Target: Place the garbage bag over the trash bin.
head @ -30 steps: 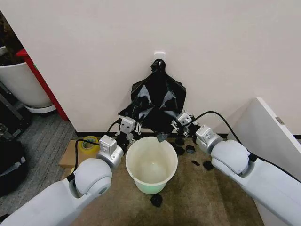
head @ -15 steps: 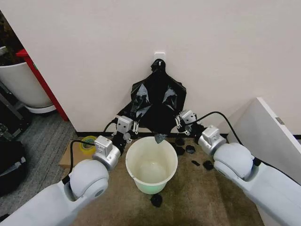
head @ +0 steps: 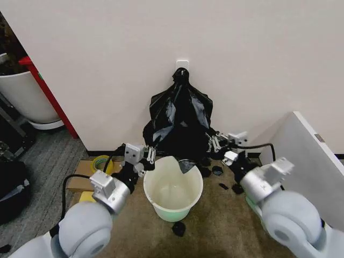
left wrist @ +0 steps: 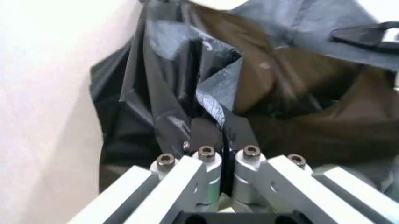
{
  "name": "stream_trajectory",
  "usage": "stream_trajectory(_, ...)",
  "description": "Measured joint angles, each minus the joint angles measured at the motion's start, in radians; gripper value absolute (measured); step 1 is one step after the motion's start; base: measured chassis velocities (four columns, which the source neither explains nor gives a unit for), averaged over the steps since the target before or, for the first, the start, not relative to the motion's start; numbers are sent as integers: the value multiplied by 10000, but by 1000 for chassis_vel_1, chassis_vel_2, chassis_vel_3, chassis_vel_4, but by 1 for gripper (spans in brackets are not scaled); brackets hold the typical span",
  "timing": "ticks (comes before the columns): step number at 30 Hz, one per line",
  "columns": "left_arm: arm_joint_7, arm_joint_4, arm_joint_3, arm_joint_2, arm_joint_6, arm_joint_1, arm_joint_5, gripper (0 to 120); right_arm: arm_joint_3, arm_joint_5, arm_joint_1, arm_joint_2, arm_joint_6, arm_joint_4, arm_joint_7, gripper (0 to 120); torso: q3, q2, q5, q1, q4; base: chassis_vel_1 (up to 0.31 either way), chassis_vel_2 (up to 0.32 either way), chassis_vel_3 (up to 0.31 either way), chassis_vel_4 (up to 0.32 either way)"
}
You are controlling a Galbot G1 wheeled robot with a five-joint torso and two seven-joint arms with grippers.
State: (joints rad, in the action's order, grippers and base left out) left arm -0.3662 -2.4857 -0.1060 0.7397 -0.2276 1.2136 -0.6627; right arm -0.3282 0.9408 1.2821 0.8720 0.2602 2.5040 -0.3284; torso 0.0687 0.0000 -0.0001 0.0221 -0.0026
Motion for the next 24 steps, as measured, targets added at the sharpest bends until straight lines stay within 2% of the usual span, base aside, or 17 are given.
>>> stream_trajectory(8, -129, -193, -34, -276, -89, 740, -483, 0, -636, 671, 1368, 421, 131, 25, -278, 0, 1, 0, 2, 0, 0, 0, 0, 0, 0)
stream_trajectory(20, -197, -181, 7, -311, -155, 1214, -849, 0, -1533, 1417, 2394, 568, 328, -5, -611, 0, 2, 0, 2, 0, 1, 0, 0, 0, 0)
stream_trajectory(21, -197, -173, 4, -269, -153, 1150, -928, 0, -2051, 2474, 2427, 402, 438, -13, -736, 0, 2, 0, 2, 0, -2, 0, 0, 0, 0)
stream_trajectory(24, -197, -168, -82, -308, -149, 1119, -1175, 0, -2439, 4390, 2098, 111, 769, -17, -918, 0, 2, 0, 3, 2, 3, 0, 0, 0, 0)
